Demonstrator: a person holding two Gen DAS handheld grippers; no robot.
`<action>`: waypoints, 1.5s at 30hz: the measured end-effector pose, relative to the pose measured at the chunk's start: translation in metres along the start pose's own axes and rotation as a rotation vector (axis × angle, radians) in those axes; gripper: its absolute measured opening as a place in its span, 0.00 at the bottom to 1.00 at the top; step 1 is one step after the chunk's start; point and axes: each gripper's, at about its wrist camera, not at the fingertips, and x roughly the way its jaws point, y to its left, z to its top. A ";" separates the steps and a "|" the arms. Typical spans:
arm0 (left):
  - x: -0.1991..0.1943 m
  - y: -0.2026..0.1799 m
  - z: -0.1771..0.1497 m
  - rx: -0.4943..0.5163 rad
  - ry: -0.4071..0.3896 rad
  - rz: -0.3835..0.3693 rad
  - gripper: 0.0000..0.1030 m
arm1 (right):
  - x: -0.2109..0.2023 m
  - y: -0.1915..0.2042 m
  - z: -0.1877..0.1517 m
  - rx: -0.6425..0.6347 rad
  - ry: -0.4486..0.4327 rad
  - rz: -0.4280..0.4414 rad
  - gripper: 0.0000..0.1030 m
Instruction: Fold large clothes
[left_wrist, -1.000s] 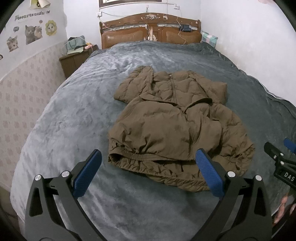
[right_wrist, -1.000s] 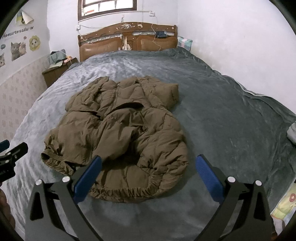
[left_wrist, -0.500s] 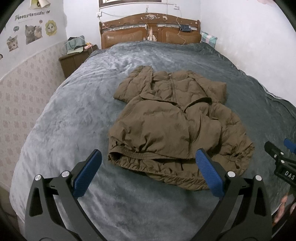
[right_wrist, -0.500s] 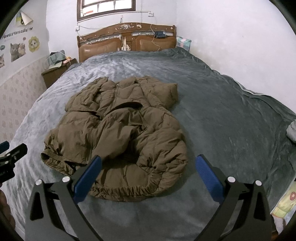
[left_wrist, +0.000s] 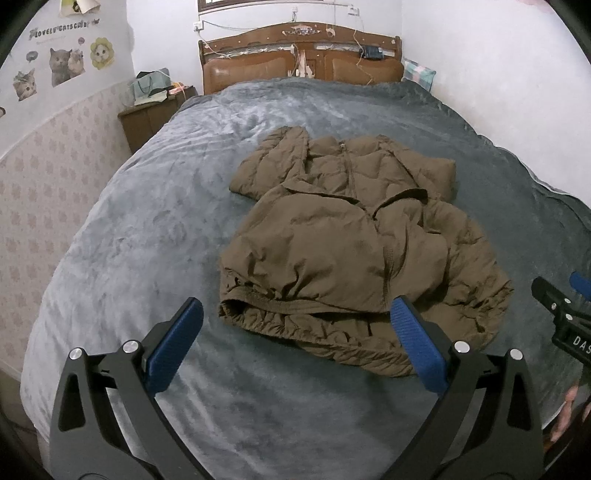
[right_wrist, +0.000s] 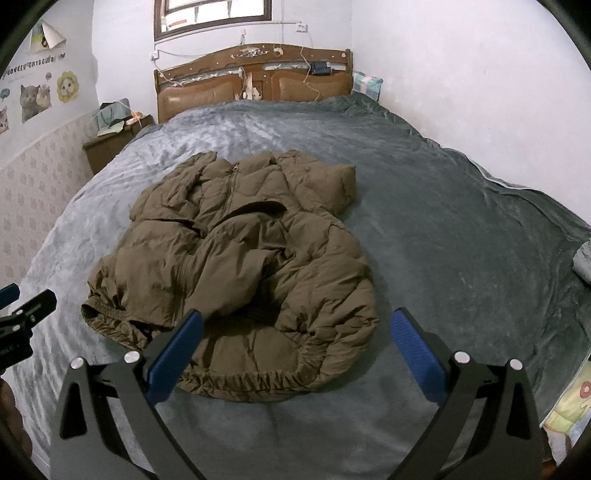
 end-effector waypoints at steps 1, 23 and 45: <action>0.000 0.000 0.000 -0.001 0.001 -0.001 0.97 | 0.001 0.000 0.000 0.002 0.001 0.001 0.98; 0.017 0.009 -0.001 0.006 -0.009 -0.022 0.97 | 0.011 -0.001 0.004 -0.004 -0.017 -0.006 0.98; 0.069 0.032 -0.012 -0.008 0.034 -0.006 0.97 | 0.056 0.006 -0.008 -0.137 -0.036 -0.046 0.98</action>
